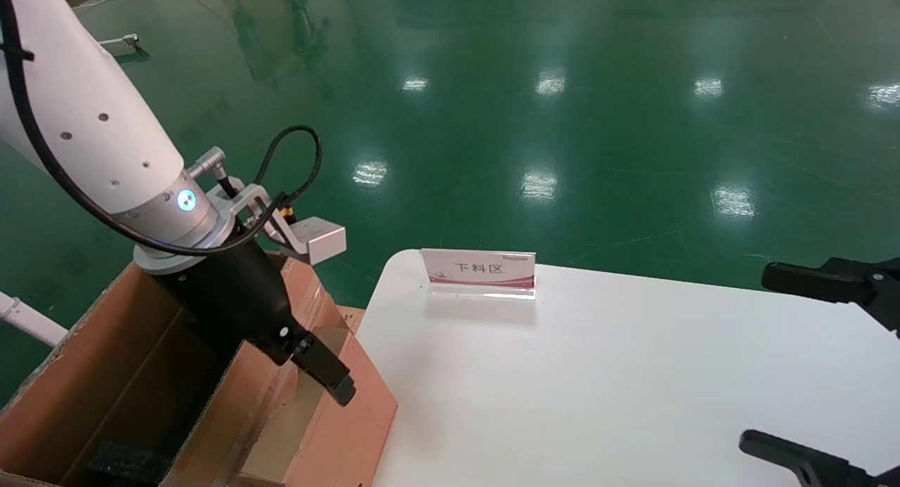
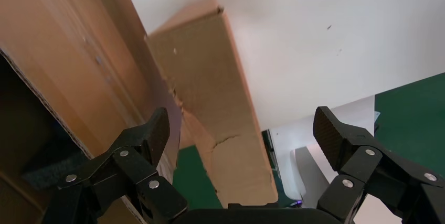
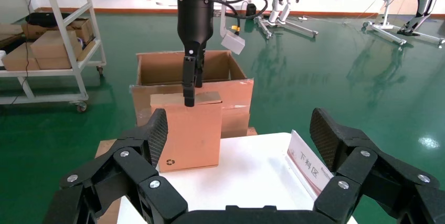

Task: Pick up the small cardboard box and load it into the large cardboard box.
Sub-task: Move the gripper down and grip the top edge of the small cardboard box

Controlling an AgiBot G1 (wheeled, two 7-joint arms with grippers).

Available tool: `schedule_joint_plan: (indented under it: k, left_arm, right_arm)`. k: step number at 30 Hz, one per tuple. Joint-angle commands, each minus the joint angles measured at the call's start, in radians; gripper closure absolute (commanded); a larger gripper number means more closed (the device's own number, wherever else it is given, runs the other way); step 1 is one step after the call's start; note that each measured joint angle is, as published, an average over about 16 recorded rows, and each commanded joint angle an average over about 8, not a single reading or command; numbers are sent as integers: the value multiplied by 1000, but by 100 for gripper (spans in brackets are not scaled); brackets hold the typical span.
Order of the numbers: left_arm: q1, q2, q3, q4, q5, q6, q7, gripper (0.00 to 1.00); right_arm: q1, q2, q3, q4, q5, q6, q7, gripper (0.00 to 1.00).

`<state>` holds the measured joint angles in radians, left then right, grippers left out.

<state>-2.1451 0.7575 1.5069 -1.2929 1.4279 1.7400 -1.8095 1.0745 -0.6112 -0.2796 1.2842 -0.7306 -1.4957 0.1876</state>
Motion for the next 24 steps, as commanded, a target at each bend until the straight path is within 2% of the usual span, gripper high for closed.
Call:
schedule_joint_plan:
  k: [1,24]
  left_arm:
    - [0,1,15,4,-6,0,-4,0]
    - [36,37,101,64,-29,0,-3,0]
  right_arm:
    - [0,0,0,0,0,0,0,0]
    - [0,0,0,0,0,0,0,0]
